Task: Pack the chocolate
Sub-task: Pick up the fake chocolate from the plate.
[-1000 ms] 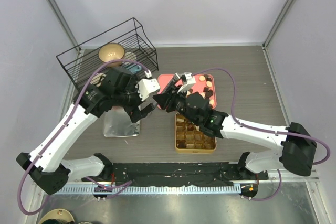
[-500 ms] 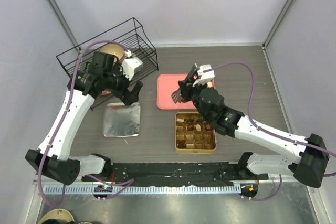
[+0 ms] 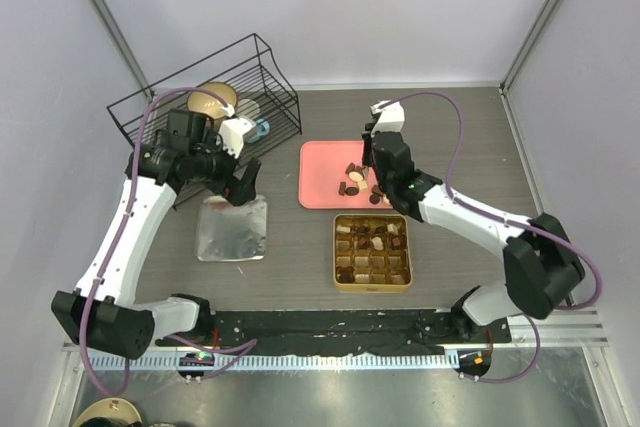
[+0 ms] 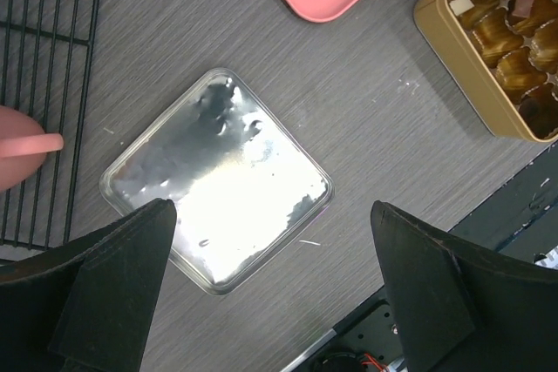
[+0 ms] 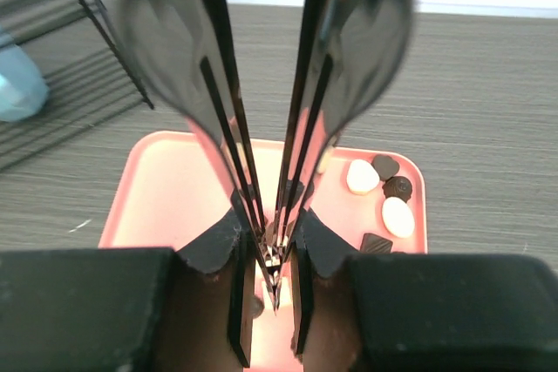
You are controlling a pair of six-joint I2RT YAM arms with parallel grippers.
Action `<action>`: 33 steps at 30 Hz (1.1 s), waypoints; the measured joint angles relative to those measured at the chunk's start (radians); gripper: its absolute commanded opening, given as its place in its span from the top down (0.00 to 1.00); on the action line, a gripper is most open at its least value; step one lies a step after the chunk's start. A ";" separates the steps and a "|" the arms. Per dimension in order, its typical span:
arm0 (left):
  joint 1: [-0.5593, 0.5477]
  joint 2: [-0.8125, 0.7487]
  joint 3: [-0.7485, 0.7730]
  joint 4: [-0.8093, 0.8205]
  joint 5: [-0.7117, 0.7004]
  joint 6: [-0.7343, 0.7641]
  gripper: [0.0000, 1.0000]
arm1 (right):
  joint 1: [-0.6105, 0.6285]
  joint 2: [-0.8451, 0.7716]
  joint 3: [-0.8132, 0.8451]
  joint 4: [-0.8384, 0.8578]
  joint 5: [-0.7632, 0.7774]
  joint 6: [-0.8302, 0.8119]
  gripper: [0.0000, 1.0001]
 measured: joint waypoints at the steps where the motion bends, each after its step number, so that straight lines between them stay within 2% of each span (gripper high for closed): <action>1: 0.006 0.010 0.000 0.001 -0.001 -0.001 0.00 | -0.006 0.025 0.000 0.018 -0.006 -0.004 0.94; 12: 0.036 0.050 -0.014 0.031 -0.010 -0.019 0.00 | -0.047 0.207 0.069 0.175 -0.058 -0.072 0.94; 14: 0.036 0.052 -0.020 0.041 -0.015 -0.021 0.00 | -0.049 0.235 0.103 0.198 -0.068 -0.079 0.86; 24: 0.036 0.053 -0.052 0.053 -0.048 -0.021 0.00 | -0.051 0.310 0.142 0.247 -0.117 -0.101 0.68; 25: 0.036 0.053 -0.052 0.055 -0.050 -0.021 0.00 | -0.051 0.319 0.145 0.248 -0.121 -0.102 0.62; 27: 0.036 0.053 -0.052 0.058 -0.053 -0.021 0.00 | -0.053 0.331 0.146 0.248 -0.130 -0.102 0.56; 33: 0.036 0.053 -0.053 0.058 -0.062 -0.017 0.00 | -0.058 0.344 0.147 0.248 -0.147 -0.102 0.56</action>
